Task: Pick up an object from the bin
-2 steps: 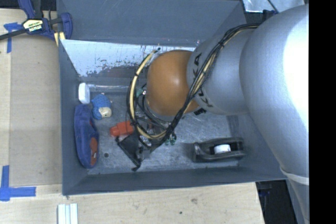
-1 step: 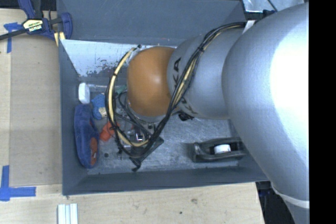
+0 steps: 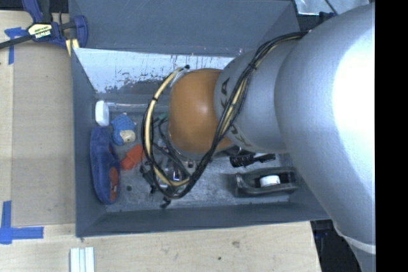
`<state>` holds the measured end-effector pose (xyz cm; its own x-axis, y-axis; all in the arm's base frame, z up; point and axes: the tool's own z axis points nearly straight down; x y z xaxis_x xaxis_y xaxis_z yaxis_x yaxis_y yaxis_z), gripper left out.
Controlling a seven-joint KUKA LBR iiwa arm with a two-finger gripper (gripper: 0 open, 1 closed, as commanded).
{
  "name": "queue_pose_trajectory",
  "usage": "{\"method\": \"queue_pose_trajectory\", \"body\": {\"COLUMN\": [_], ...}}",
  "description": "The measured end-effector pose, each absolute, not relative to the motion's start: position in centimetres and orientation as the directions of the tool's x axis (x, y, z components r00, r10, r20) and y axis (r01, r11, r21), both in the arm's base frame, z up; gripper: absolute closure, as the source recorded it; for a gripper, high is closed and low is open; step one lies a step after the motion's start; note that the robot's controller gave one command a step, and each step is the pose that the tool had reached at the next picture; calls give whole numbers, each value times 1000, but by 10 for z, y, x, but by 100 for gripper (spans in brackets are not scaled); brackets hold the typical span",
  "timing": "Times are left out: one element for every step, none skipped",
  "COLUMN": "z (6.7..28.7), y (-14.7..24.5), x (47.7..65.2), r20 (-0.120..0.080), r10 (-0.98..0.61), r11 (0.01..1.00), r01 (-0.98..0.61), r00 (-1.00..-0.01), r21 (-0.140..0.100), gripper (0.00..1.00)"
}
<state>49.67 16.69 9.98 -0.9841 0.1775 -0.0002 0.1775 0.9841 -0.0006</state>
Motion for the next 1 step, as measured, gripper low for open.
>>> {"method": "queue_pose_trajectory", "body": {"z": [70], "y": [151], "x": [488], "r20": [-1], "r10": [-37], "r11": [999], "r01": [-37], "r00": [-999], "r21": [0], "gripper": [0]}}
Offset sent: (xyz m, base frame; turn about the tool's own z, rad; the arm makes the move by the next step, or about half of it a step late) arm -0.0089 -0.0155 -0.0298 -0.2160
